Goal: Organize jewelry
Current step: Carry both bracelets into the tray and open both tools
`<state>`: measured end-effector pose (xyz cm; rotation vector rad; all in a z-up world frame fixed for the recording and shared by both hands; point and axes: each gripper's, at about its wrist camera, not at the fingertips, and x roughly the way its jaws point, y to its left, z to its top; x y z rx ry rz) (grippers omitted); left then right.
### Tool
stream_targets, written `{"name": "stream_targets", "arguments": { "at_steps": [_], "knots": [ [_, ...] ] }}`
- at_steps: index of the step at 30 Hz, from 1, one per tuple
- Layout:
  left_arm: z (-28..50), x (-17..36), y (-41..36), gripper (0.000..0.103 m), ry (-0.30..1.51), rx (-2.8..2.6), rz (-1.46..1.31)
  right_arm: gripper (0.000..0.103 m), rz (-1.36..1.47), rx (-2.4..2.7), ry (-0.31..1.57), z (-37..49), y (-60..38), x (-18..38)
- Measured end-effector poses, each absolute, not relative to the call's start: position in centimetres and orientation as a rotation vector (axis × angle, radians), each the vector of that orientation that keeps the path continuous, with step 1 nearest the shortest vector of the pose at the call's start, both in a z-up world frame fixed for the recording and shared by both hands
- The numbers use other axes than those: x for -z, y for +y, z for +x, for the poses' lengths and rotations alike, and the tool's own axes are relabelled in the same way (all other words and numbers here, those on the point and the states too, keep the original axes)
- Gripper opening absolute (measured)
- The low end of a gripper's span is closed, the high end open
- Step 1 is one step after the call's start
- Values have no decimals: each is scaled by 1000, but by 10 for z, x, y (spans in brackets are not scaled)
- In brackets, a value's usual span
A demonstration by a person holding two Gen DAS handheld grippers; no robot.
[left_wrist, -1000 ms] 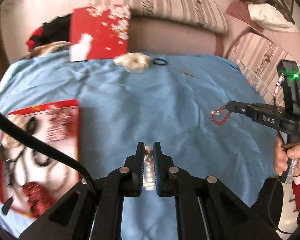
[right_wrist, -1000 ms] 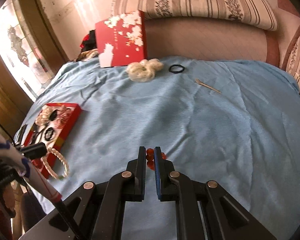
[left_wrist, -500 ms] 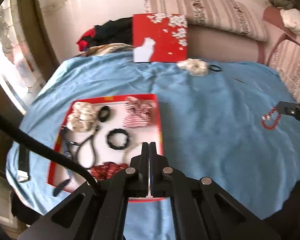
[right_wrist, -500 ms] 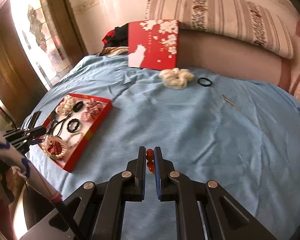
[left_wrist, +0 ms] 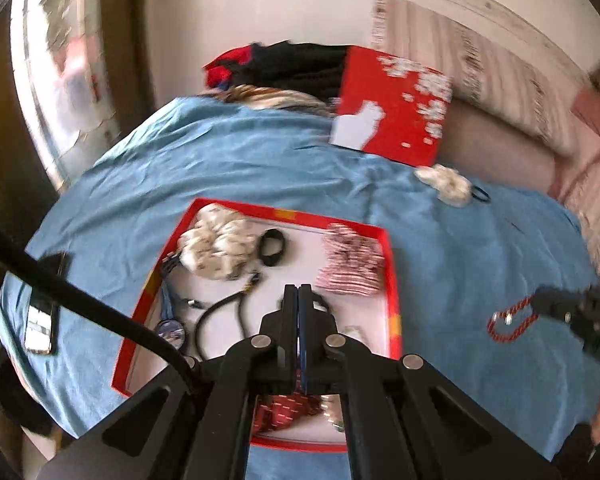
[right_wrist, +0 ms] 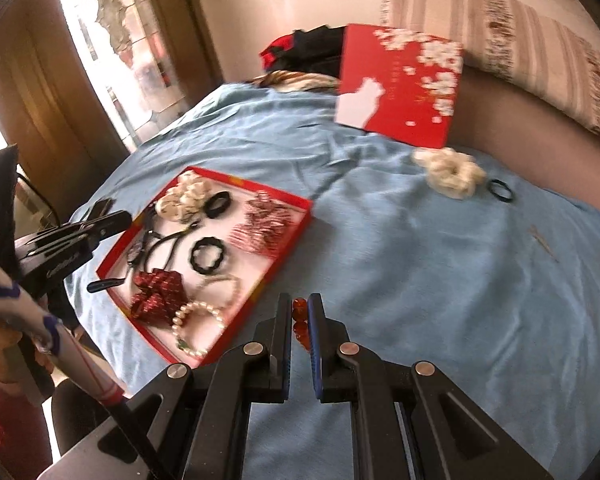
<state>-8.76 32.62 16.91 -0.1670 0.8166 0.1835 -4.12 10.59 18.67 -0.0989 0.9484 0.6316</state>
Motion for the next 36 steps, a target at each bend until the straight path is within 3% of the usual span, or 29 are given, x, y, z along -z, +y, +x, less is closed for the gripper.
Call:
{"name": "stream_targets", "arguments": {
  "at_steps": [10,12,15,22,28,31,33,36],
  "knots": [
    [-96,-129,420,1,768,-459,-453,8,-167,-747,967,-35,205,-181],
    [-102,-123,436,5,754,-497,-498,8,-171,-774,968,-30,228,-181],
    [-112,-119,451,19,721,-564,-521,8,-160,-821,985,-23,261,-176],
    [-125,-114,476,23,689,-649,-564,9,-87,-905,1081,-8,327,-142],
    [-116,-113,471,28,703,-630,-519,9,-168,-802,1117,2,327,-102],
    [-114,-118,462,40,690,-635,-478,20,-173,-770,1120,5,319,-99],
    [-113,-120,456,45,682,-641,-448,38,-169,-749,1099,5,311,-104],
    [-112,-122,449,53,671,-658,-414,38,-182,-739,1078,-1,301,-112]
  ]
}}
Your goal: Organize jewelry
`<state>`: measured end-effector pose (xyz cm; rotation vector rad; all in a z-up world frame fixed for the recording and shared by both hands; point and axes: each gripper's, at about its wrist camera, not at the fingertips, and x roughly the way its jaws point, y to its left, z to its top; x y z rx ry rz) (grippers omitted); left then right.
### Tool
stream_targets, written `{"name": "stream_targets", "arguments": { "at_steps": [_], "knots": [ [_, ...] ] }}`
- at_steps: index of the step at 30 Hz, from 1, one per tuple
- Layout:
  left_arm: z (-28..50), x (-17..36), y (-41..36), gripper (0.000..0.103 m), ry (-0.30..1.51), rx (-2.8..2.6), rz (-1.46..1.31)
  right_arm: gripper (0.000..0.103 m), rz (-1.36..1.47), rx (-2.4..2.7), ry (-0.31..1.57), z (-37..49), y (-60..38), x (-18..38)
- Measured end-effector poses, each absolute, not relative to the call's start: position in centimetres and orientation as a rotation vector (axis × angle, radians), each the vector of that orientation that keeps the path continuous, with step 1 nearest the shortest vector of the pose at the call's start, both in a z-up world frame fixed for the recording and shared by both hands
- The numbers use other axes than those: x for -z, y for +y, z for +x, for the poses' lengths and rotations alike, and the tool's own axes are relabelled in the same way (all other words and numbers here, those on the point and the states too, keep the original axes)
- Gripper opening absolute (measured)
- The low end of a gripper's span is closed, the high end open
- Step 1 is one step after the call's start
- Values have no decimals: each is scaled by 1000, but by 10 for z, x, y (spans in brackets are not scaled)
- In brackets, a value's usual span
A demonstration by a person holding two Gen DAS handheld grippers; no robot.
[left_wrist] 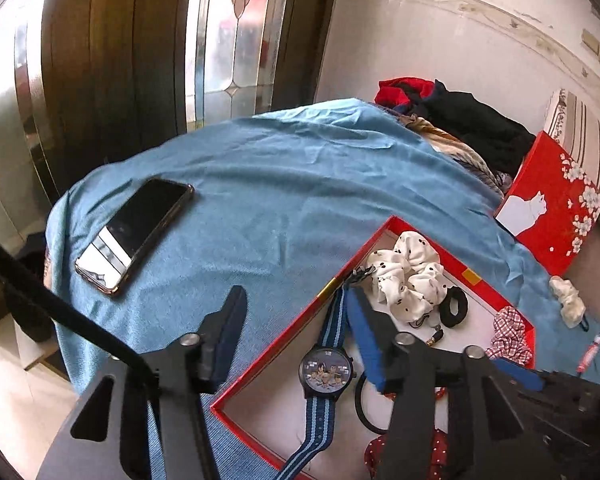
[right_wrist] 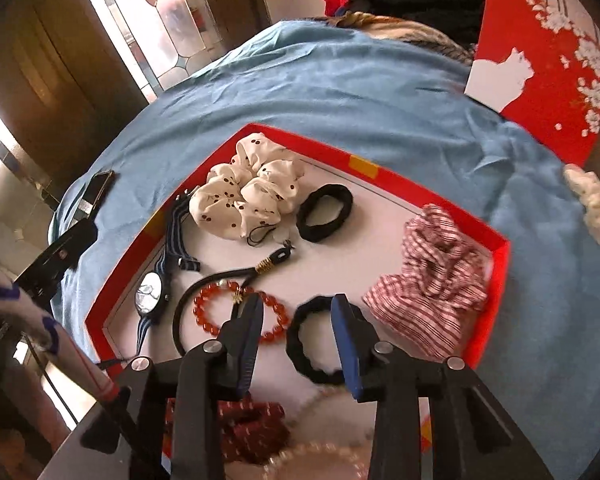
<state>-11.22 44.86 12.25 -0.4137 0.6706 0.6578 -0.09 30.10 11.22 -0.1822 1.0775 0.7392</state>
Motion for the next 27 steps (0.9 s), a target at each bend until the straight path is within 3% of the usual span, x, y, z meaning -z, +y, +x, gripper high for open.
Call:
{"name": "stream_targets", "arguments": {
  "at_steps": [6,10,13,27],
  "knots": [
    [-113,-124,441,57,669,-667,-395,38,-327,-754,991,-39,294,-122],
    [-114,-128,433,69,650,-679,-366,38,-393,-729,935,-62,281,-126],
    [-115,-132,425,72,633,-688,-334,39,-402,-708,921,-70,266,-127],
    [-106,-134,396,73,654,-634,-265,45,-325,-622,957,-83,201,-127]
  ]
}}
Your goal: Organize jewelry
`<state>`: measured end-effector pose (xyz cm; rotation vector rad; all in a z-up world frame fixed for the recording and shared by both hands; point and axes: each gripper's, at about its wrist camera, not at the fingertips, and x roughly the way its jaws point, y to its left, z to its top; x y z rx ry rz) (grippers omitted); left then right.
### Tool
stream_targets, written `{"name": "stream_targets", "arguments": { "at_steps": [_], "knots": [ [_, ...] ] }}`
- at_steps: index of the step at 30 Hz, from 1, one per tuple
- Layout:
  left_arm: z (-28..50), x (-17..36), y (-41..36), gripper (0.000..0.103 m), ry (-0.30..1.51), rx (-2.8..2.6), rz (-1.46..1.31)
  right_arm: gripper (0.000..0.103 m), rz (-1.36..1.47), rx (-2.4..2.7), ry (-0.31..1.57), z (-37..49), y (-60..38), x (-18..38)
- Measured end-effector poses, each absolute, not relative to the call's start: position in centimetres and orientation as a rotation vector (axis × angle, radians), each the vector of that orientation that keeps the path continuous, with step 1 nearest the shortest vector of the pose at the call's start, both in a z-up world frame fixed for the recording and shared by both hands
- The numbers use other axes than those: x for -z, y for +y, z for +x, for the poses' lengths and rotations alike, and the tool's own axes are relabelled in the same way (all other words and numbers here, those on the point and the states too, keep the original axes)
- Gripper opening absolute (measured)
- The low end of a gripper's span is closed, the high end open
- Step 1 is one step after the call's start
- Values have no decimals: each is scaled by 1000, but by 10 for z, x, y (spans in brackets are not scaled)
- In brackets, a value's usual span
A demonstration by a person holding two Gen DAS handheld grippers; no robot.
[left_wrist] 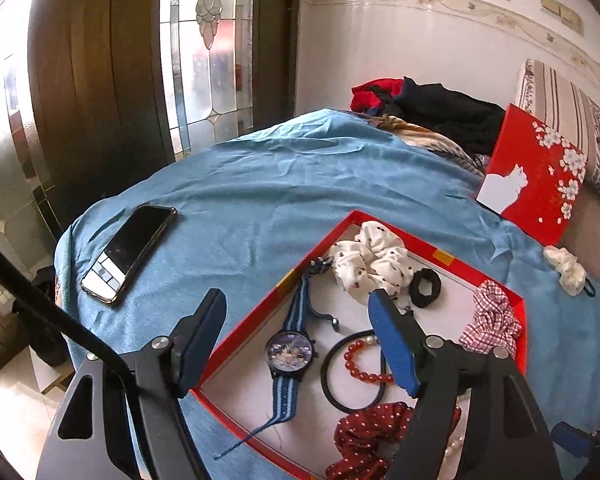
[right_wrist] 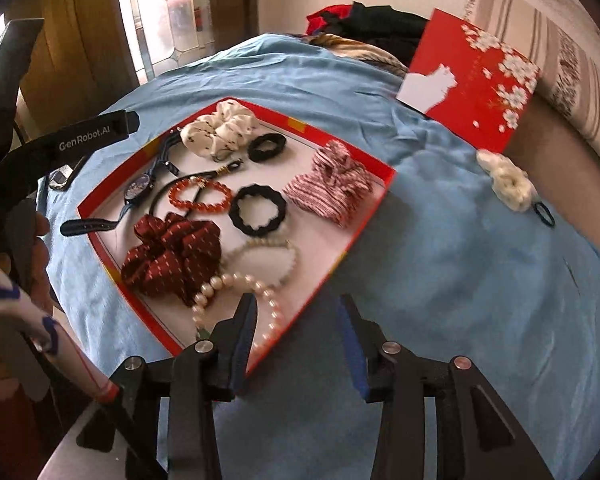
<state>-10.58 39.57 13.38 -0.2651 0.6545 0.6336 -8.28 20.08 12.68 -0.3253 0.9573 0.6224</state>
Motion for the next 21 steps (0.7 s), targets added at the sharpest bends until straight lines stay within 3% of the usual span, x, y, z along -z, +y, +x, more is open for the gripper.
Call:
{"name": "stream_targets", "arguments": {
  "at_steps": [7,9,11,13,21],
  "knots": [
    [-107,-138,375,75,615,-671,-196,47,-277,-593,976,-89,174,-123],
    [-116,-145,365,81,558,-721,-161,47,-262,-585,977,-91,167,-123],
    [-131,-160,354,98,459,-772,-120,47,-245,-576,975,-95,156,-125],
    [-148,-177,342,102,376,-815,-82,47,-233,-568,971,-98,146,-127],
    [-201,-207,311,103,411,-778,-1,52,-175,-540,941,-113,110,-139]
  ]
}}
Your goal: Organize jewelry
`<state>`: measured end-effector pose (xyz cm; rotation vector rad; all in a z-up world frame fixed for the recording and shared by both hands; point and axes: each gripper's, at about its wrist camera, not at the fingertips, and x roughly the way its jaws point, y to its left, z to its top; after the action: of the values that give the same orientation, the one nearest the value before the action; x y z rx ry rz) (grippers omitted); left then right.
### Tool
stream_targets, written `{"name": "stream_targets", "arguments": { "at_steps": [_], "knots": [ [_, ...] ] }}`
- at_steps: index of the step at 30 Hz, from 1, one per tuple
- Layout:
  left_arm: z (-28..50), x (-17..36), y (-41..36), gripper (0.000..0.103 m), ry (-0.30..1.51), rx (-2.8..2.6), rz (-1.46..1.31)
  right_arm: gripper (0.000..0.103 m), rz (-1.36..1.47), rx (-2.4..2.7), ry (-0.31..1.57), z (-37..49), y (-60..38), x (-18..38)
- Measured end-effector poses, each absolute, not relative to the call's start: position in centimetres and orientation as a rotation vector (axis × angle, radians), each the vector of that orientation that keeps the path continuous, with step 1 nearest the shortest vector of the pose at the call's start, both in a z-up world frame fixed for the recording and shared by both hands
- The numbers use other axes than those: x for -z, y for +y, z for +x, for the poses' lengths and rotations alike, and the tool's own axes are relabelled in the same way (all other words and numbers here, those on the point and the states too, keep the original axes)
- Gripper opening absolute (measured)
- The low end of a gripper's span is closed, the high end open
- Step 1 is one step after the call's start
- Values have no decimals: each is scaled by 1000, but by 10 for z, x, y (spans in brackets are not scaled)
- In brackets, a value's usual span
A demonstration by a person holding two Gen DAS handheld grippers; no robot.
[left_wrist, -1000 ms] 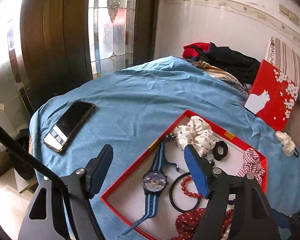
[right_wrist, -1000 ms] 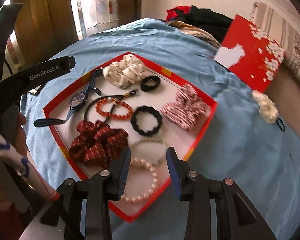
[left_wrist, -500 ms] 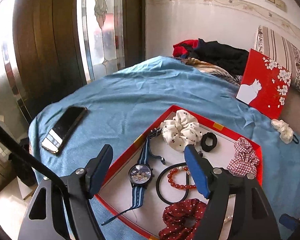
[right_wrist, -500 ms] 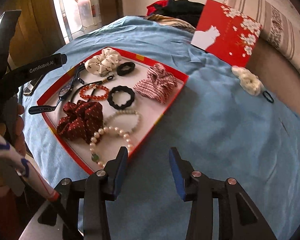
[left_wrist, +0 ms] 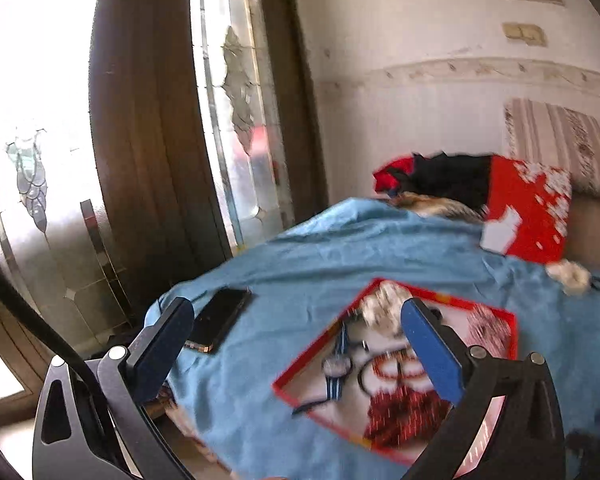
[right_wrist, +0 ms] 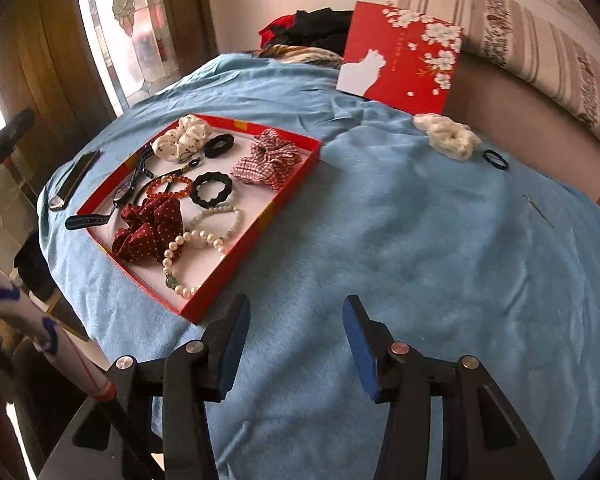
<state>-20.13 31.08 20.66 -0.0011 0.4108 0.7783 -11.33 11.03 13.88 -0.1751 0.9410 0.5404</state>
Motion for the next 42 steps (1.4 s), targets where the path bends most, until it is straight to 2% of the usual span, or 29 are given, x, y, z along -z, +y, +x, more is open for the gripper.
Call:
{"name": "stream_targets", "arguments": {
  "at_steps": [5,9,15,23,42],
  "knots": [
    [-229,-209,292,103,540,-688,-50,58,-154,-524,916,-127,96,-145],
    [-232,-193,271,103,696,-571,-97,60,-162,-506,900,-137,91,-145],
    [-227,-162,248,103,828,-537,-128,61,-186,-477,881,-151,88,-142],
    [-224,-148,235,103,865,-523,-109,65,-212,-443,855,-158,81,-142],
    [-216,-130,250,103,921,-497,-147,67,-258,-430,919,-148,109,-130]
  ]
}}
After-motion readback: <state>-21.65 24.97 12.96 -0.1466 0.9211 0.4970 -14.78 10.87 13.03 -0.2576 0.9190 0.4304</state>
